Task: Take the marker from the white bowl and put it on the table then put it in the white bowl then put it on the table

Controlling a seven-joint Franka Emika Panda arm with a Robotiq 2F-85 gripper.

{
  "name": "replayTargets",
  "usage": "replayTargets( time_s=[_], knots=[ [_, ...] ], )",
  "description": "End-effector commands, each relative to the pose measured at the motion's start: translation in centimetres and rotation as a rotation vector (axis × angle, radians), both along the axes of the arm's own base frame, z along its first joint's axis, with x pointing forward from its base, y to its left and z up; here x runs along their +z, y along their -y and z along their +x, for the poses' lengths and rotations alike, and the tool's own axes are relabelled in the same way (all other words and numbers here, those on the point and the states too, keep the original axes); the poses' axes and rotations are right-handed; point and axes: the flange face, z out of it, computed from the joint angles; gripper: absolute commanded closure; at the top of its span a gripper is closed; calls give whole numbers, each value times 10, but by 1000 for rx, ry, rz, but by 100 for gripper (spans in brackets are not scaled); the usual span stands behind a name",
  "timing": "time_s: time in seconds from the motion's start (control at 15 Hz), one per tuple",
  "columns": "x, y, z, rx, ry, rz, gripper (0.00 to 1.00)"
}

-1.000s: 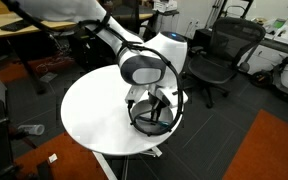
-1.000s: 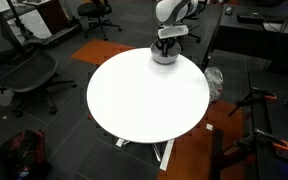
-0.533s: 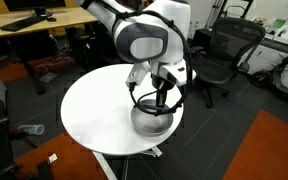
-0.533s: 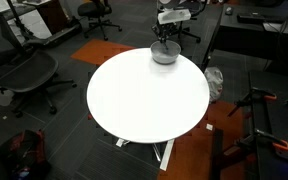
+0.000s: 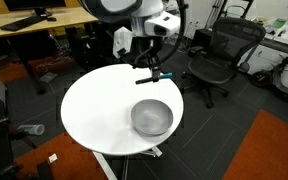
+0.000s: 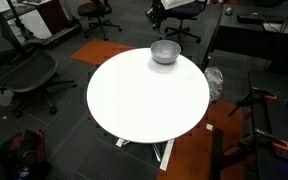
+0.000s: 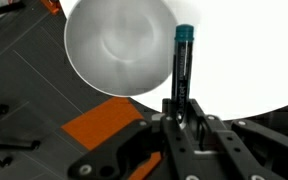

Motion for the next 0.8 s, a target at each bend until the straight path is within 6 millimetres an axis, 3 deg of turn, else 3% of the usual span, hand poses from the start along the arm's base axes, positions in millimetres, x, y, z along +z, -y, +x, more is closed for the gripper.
replayTargets(
  time_s=[0.0,0.4,0.73],
  knots=[
    [24,-52,-19,168,37,-31,95],
    [22,-124,-21,355,23,-9,95],
    [-4,-155,-20,404,-27,-1,95]
  ],
)
